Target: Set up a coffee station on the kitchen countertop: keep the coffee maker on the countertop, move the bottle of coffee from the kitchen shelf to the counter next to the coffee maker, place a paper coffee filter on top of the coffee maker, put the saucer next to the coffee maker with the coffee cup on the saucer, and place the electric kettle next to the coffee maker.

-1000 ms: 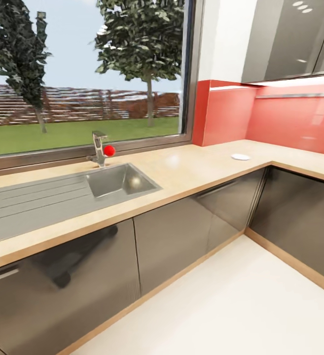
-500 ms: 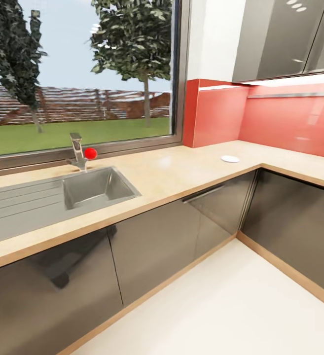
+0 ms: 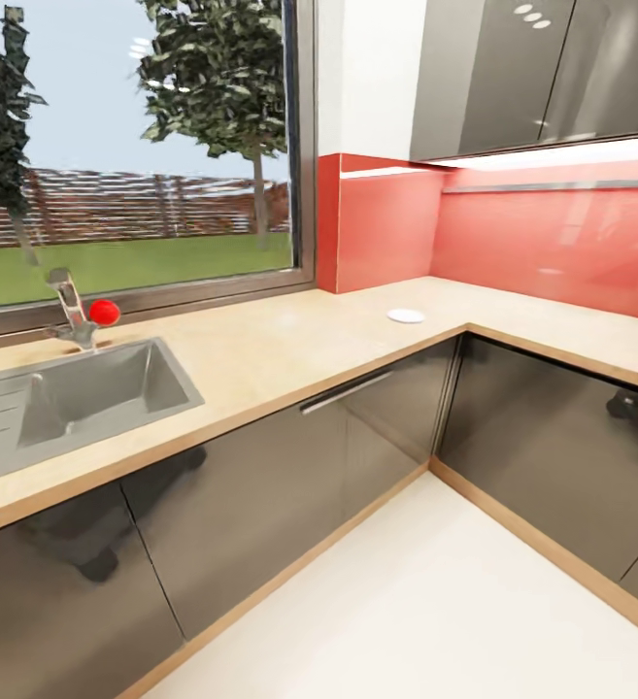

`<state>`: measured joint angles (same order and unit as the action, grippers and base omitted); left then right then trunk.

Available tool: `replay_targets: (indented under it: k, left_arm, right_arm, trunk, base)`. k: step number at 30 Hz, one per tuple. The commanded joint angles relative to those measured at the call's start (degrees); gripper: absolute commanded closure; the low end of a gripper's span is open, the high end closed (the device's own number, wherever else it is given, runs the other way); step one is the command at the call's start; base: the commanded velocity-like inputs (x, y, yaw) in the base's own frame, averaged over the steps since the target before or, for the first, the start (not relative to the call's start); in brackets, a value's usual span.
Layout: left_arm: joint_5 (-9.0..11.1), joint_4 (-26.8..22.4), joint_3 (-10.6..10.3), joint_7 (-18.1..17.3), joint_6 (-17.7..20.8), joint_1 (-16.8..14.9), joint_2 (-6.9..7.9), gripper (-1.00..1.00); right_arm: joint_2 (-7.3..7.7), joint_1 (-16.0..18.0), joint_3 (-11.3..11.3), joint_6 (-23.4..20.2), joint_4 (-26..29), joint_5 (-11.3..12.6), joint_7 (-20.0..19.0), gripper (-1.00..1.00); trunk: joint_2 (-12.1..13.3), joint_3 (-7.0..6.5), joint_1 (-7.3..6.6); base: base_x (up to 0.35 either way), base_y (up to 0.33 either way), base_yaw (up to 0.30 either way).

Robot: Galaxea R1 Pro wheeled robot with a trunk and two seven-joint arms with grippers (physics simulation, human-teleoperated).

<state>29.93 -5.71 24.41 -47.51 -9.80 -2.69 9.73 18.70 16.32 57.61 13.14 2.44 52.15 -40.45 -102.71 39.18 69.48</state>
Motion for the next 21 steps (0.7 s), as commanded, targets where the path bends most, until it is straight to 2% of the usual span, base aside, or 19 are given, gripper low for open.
replay_targets:
  k: [1, 8, 21]
  left_arm:
    - [0.3, 0.1, -0.3, -0.1, -0.4, 0.0, 0.03, -1.00]
    - [0.3, 0.1, -0.3, -0.1, -0.4, 0.0, -0.03, -1.00]
    - [0.3, 0.1, -0.3, -0.1, -0.4, 0.0, -0.05, -1.00]
  right_arm:
    - [0.02, 0.0, 0.5, 0.2, 0.0, 0.4, -0.1, -1.00]
    - [0.02, 0.0, 0.5, 0.3, 0.0, 0.4, 0.0, -1.00]
    - [-0.59, 0.0, 0.5, 0.4, 0.0, 0.3, 0.3, -1.00]
  trunk:
    - [0.0, 0.06, 0.01]
    - [0.0, 0.06, 0.01]
    - [0.0, 0.06, 0.01]
  base:
    - [0.187, -0.267, -0.026]
    - [0.174, -0.269, -0.008]
    - [0.103, -0.290, 0.006]
